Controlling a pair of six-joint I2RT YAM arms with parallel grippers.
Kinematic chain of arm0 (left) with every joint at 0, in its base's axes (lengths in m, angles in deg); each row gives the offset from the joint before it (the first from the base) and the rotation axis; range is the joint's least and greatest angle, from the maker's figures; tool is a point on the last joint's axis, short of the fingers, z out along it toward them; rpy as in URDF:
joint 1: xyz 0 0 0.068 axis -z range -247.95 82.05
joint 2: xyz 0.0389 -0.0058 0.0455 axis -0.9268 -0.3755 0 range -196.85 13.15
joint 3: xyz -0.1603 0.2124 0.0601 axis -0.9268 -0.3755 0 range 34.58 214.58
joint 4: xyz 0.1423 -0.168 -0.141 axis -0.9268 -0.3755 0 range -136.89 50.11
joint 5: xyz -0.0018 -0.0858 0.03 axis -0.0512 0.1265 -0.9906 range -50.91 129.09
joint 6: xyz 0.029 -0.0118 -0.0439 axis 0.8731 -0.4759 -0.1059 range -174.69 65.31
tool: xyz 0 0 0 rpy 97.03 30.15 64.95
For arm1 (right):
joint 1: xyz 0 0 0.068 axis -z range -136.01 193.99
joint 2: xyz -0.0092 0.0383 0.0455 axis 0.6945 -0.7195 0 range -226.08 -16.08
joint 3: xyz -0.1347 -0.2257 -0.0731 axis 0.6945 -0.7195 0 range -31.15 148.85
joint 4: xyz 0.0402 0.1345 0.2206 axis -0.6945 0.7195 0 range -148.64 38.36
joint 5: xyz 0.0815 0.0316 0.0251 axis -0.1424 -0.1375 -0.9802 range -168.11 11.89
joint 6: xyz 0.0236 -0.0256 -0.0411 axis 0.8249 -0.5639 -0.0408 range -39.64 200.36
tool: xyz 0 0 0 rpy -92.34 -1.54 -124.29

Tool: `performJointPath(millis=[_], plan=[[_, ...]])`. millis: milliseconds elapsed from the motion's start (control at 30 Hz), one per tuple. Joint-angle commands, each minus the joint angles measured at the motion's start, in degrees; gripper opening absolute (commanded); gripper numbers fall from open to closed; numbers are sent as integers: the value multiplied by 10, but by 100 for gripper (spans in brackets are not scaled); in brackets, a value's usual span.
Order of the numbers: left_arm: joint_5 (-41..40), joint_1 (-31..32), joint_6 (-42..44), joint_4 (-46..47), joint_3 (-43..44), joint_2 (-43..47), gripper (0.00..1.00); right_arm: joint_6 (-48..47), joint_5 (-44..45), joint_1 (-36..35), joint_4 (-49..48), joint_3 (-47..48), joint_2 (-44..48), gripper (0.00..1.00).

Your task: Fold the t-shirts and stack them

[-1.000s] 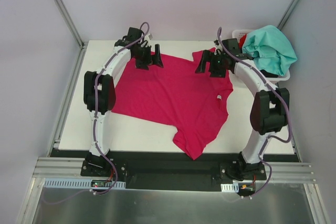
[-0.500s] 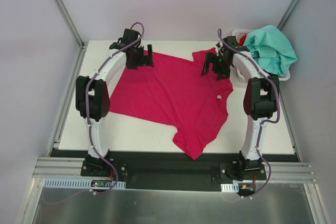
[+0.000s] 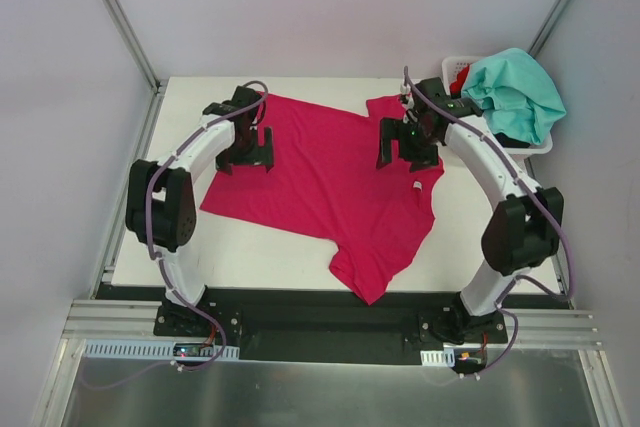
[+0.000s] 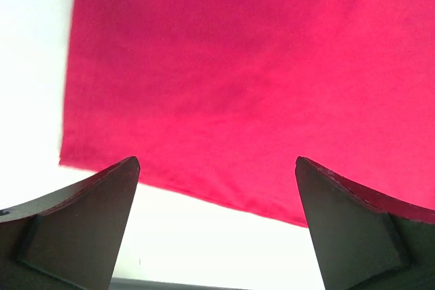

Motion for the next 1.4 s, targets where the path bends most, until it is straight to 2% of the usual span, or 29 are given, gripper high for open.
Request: performJointPath(millis=[0, 67, 233, 533, 1000, 1367], plan=[[-110, 13, -45, -36, -55, 82, 99, 9, -38, -17, 20, -75, 87, 96], [-139, 13, -80, -16, -78, 100, 99, 8, -56, -21, 10, -111, 120, 96], [-152, 7, -133, 57, -161, 147, 99, 19, -73, -21, 33, -121, 190, 96], [-90, -16, -176, 149, -242, 140, 99, 14, -109, -22, 64, -123, 260, 96], [-63, -20, -209, 211, -316, 152, 99, 14, -136, -21, 106, -145, 341, 96], [-48, -21, -221, 225, -363, 152, 99, 13, -155, -21, 111, -151, 355, 96]])
